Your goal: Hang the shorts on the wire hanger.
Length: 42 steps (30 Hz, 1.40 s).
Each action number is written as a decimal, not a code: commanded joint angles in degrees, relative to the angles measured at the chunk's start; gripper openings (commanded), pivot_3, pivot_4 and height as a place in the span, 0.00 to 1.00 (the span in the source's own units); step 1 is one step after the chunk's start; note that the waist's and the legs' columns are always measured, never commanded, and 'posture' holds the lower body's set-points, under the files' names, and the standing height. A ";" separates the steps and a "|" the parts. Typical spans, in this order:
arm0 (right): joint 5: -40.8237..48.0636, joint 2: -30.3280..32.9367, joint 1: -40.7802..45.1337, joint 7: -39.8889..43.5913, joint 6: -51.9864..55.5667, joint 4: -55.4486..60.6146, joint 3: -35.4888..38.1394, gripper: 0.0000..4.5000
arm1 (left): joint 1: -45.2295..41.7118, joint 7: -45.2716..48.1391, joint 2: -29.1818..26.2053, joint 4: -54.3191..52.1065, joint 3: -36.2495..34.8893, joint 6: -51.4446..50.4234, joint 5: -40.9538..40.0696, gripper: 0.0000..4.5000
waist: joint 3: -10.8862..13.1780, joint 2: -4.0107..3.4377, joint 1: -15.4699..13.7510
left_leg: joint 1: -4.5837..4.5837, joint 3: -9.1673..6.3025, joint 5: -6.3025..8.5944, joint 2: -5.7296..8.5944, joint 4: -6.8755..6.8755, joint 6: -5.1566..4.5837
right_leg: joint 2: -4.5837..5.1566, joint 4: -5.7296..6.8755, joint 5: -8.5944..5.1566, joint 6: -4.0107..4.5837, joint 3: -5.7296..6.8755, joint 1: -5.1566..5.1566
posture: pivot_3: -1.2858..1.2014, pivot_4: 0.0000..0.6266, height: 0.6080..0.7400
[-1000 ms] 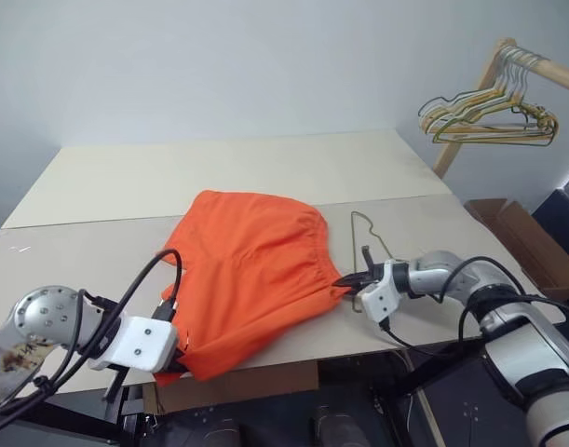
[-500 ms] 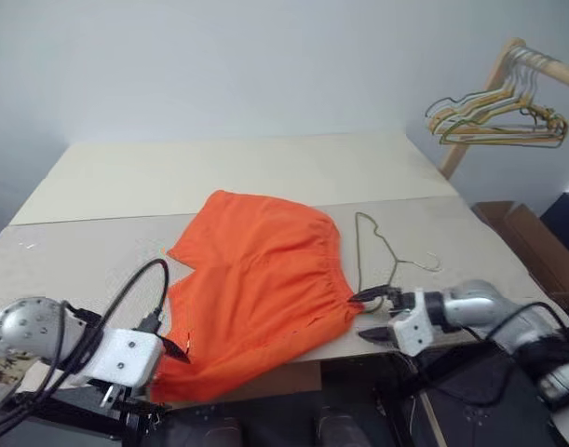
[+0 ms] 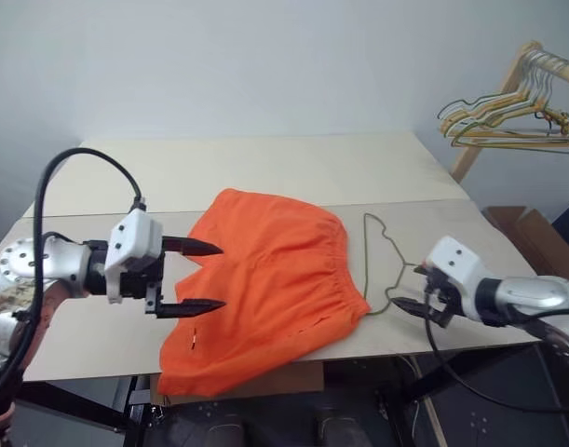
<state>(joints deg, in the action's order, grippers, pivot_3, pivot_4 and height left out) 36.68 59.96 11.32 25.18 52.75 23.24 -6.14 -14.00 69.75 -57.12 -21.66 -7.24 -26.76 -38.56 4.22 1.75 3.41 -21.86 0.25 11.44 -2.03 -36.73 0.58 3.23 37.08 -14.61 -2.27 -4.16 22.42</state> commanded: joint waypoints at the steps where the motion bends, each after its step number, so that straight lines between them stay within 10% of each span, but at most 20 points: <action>1: 0.45 -10.96 5.73 -10.89 16.73 -1.97 0.84 1.00 | -2.50 -0.48 0.83 -0.22 0.72 -0.79 -0.16 0.99 | 0.01 0.02 0.32 | -0.06 -0.06 0.00 -0.01 -0.03 0.00 | -0.04 0.01 0.03 -0.04 0.03 0.03 | 0.49 0.07 1.00; 5: -3.46 -21.21 10.05 -17.83 26.78 -7.08 4.18 1.00 | -2.61 -0.33 1.36 -0.10 1.08 -0.66 0.57 0.99 | 0.01 -0.01 0.44 | -0.31 -0.10 0.00 0.04 -0.02 0.00 | -0.04 -0.01 0.24 -0.39 0.02 0.22 | 0.49 0.07 1.00; 12: -9.55 -23.24 10.48 -20.17 30.57 -8.47 3.82 0.60 | -1.51 -0.95 1.52 -1.38 0.13 -1.10 -0.03 1.00 | 0.00 0.01 -0.39 | -0.45 -0.12 0.00 0.10 -0.10 0.00 | -0.01 -0.20 0.29 -0.49 0.00 0.20 | 0.50 0.08 1.00; 18: -11.76 -22.16 9.85 -18.56 29.83 -8.60 3.87 0.51 | -1.08 -1.11 1.53 -1.62 0.13 -0.83 0.00 1.00 | 0.00 0.05 -0.89 | -0.40 -0.13 0.00 0.10 -0.12 0.00 | -0.01 -0.26 0.21 -0.36 0.00 0.12 | 0.50 0.08 1.00; 25: -13.47 -18.96 9.88 -14.19 26.71 -8.14 2.72 0.05 | -2.04 -0.34 1.75 -0.97 0.92 -0.55 0.17 1.00 | 0.01 0.04 -0.74 | -0.44 -0.14 0.00 0.09 -0.12 -0.01 | -0.03 -0.27 0.13 -0.21 -0.02 0.16 | 0.49 0.09 1.00; 42: -16.83 -16.09 11.56 -7.18 25.55 -11.52 1.55 0.02 | -3.14 1.33 1.90 -0.22 1.60 0.03 1.36 1.00 | 0.02 0.06 0.56 | -0.54 -0.14 0.00 0.08 -0.09 -0.01 | -0.04 -0.29 0.13 -0.23 -0.03 0.28 | 0.49 0.09 1.00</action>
<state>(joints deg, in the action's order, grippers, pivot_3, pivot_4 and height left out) 20.84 42.75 21.94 17.46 78.85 11.55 -4.55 -15.79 70.85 -55.33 -21.69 -5.25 -27.61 -37.34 4.24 1.81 3.97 -22.40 0.11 11.44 -1.96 -36.82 0.57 3.19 36.79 -14.48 -2.51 -4.18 22.70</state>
